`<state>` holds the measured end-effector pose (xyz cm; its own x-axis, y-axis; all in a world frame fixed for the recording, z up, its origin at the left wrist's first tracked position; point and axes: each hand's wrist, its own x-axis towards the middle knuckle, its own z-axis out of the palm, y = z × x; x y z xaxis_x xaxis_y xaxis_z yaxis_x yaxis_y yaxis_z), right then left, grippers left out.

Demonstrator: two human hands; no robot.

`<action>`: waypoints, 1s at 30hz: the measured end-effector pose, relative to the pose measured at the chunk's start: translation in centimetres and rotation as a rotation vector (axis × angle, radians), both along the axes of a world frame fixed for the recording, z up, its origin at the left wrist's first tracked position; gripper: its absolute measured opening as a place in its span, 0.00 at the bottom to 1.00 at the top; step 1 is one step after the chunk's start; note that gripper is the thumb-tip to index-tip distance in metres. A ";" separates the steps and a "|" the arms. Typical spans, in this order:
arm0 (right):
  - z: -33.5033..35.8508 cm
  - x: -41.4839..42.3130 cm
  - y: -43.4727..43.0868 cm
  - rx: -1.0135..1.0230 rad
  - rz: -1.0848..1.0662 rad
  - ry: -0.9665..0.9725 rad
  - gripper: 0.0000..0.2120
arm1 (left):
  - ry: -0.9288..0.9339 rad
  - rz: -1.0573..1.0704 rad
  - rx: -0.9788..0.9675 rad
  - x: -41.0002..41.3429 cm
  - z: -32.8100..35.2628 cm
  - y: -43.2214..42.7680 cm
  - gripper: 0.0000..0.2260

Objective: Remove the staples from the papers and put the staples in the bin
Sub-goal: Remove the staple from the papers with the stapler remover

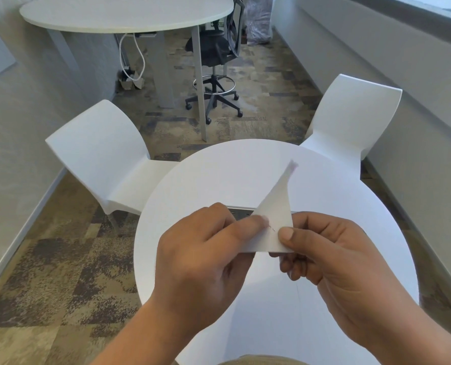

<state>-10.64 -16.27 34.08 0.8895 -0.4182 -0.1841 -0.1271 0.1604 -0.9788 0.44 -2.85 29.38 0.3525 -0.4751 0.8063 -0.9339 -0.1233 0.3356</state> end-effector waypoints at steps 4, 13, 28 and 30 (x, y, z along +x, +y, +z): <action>0.0 0.1 0.0 0.047 0.007 -0.095 0.26 | 0.490 -0.070 0.006 0.0 0.7 -0.2 0.05; -0.8 0.3 0.0 0.004 -0.006 -0.087 0.32 | 1.341 -0.347 -0.140 0.3 1.3 -0.4 0.18; -2.1 0.0 -0.7 -0.041 -0.043 -0.139 0.25 | 1.545 -0.322 -0.237 0.0 2.0 -0.4 0.22; -2.9 0.2 -1.4 0.004 -0.228 -0.250 0.12 | 1.560 -0.317 -0.246 0.2 1.7 -0.3 0.21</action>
